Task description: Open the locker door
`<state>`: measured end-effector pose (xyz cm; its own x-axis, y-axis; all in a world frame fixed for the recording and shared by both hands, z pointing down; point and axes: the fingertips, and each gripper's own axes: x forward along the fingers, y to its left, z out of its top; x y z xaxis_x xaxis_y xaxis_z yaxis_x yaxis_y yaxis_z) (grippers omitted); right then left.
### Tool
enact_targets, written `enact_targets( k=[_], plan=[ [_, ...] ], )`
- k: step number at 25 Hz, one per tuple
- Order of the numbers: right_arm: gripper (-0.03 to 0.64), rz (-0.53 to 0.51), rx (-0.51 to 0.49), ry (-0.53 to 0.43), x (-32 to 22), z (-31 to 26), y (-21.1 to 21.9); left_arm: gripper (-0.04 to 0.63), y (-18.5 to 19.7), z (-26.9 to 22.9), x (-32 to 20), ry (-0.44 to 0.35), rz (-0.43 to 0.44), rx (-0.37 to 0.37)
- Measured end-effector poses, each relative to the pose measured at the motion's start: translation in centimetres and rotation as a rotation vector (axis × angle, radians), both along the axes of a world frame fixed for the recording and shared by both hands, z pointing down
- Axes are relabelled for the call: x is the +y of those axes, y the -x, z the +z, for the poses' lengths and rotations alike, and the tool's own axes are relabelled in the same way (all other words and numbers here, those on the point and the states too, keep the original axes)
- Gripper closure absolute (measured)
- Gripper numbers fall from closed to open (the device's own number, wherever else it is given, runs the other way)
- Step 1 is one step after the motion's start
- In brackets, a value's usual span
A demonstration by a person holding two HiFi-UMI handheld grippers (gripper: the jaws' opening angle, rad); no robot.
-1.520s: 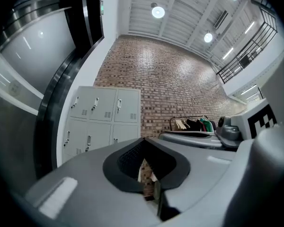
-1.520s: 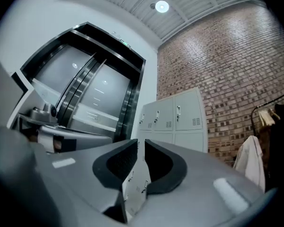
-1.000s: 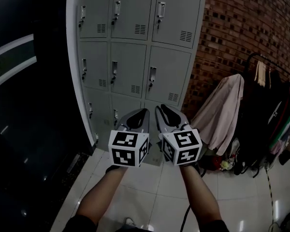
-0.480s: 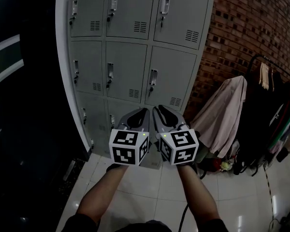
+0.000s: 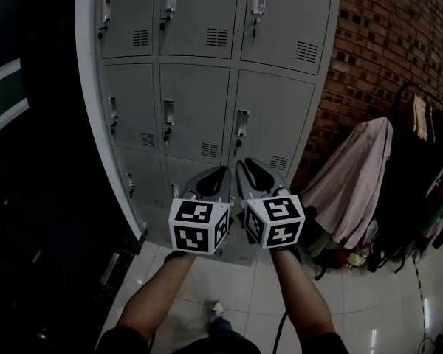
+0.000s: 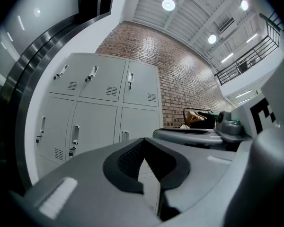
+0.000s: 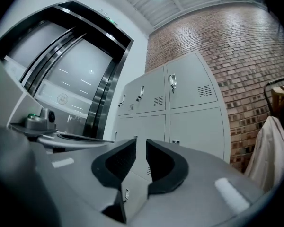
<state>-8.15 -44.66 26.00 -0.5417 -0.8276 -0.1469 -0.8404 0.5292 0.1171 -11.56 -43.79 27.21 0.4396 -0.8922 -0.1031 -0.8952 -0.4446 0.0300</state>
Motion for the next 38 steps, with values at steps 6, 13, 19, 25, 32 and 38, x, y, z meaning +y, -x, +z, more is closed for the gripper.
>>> enact_targets(
  k=[6,13,19,25,32,38],
  plan=[
    [0.574,-0.001,-0.017,0.011,-7.6,0.6,0.3,0.591,0.3,0.6,-7.3,0.007,-0.010,-0.016],
    [0.561,0.021,-0.024,0.045,-17.1,1.7,-0.3,0.591,0.7,1.4,-16.6,0.012,-0.025,-0.005],
    [0.524,0.024,-0.024,0.075,-23.1,3.3,-0.3,0.591,0.3,2.8,-22.3,0.037,-0.022,0.000],
    [0.474,0.019,-0.043,0.087,-26.7,4.0,0.3,0.591,0.6,3.4,-25.3,0.046,-0.031,0.000],
    [0.442,0.028,-0.044,0.107,-29.4,4.6,0.8,0.591,1.7,3.7,-27.3,0.052,-0.049,0.003],
    [0.447,0.006,-0.044,0.140,-30.8,5.1,1.3,0.591,2.1,3.2,-28.4,0.036,-0.056,-0.005]
  ],
)
